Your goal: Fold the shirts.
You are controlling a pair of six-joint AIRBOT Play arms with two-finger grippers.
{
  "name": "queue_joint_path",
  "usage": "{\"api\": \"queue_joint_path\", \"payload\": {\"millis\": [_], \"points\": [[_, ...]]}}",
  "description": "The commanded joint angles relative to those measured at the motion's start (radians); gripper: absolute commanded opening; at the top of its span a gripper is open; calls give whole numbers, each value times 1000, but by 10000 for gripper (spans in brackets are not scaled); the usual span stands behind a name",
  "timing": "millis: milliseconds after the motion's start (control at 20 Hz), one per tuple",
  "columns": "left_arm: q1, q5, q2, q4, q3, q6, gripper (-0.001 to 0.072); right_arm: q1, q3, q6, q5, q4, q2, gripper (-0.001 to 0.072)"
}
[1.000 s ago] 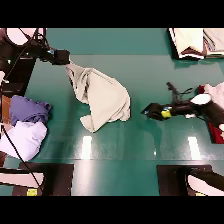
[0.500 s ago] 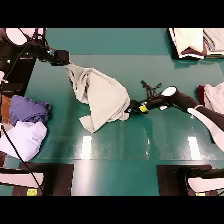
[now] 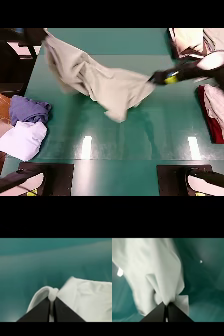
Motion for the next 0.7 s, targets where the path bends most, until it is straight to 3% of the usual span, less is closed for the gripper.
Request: {"api": "queue_joint_path", "payload": {"millis": [0, 350, 650], "points": [[1, 80, 218, 17, 0, 23, 26, -128, 203, 22, 123, -162, 198, 14], [1, 91, 492, 15, 13, 23, 26, -272, 469, 22, 214, -176, 422, 13], [1, 60, 500, 23, 158, 24, 25, -445, 614, 62, 386, -172, 398, 13]]}}
